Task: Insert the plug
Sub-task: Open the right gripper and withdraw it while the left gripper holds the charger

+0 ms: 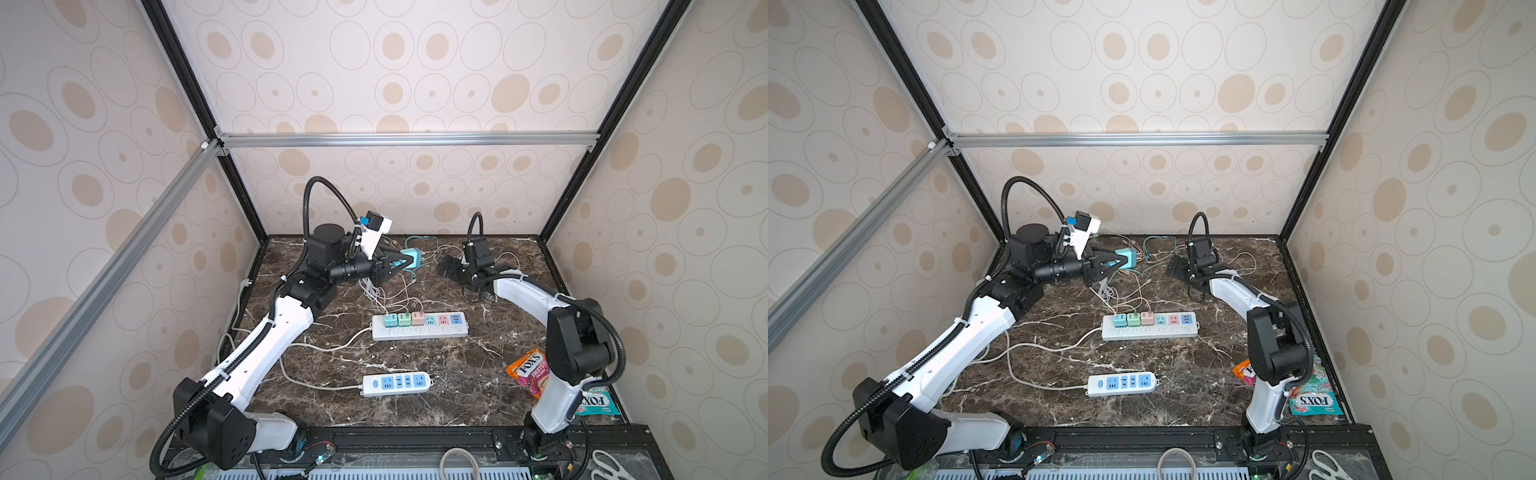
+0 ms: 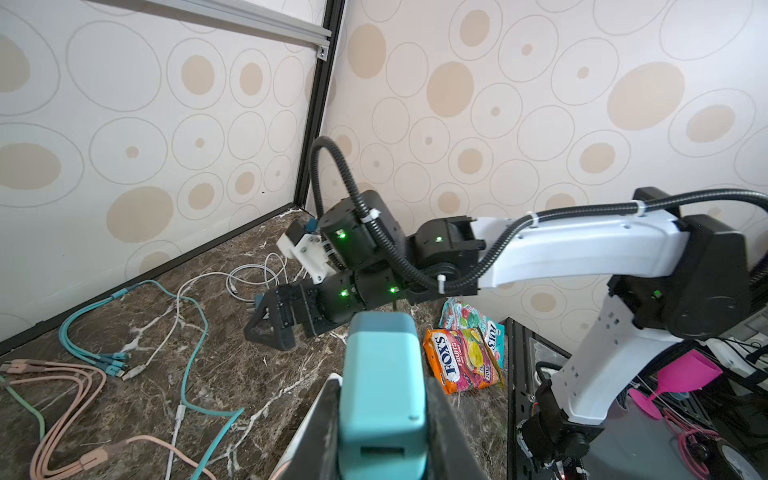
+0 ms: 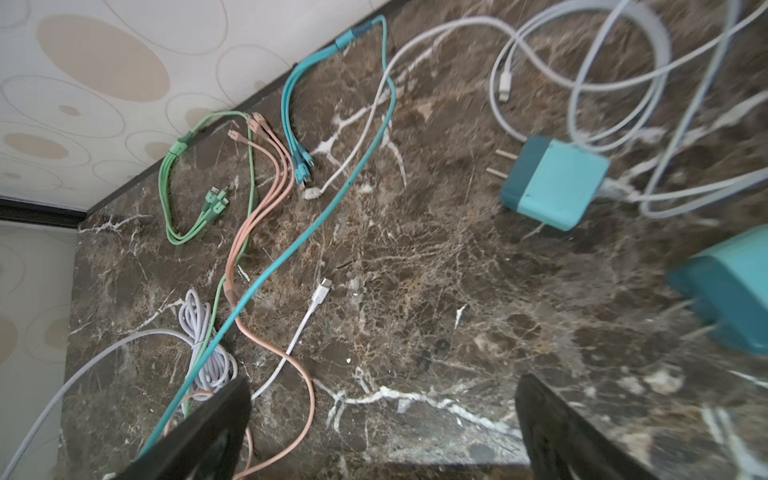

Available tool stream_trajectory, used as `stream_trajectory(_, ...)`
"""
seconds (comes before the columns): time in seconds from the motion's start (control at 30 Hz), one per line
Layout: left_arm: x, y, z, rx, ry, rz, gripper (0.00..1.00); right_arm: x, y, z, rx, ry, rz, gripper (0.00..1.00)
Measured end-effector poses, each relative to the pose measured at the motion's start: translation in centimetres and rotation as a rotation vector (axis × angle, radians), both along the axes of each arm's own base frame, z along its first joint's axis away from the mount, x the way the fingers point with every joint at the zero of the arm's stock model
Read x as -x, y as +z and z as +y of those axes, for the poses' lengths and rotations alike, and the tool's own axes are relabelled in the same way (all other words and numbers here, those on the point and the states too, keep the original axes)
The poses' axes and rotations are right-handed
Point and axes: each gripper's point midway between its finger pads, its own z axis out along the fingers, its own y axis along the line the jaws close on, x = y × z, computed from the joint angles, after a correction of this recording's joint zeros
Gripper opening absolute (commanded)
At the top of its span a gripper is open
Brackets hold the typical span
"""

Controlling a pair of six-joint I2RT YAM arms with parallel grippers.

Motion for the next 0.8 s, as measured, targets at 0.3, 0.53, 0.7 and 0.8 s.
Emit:
stream_trajectory(0.3,0.5,0.3,-0.1,0.008,-0.026,0.001,0.00,-1.5,-5.5,4.2,-0.250,-0.029,0.196,1.00)
stream_trajectory(0.53,0.9,1.1,0.3,0.012,-0.008,-0.023,0.00,-2.7,-4.3,4.0,-0.356,-0.134,0.153,0.99)
stream_trajectory(0.7,0.9,1.0,0.4,0.007,-0.004,-0.024,0.00,-1.4,-4.6,1.8,-0.391,-0.235,0.142,0.98)
stream_trajectory(0.8,0.9,0.9,0.4,0.002,-0.003,-0.021,0.00,-1.8,-4.7,0.8,-0.424,-0.282,0.127,0.98)
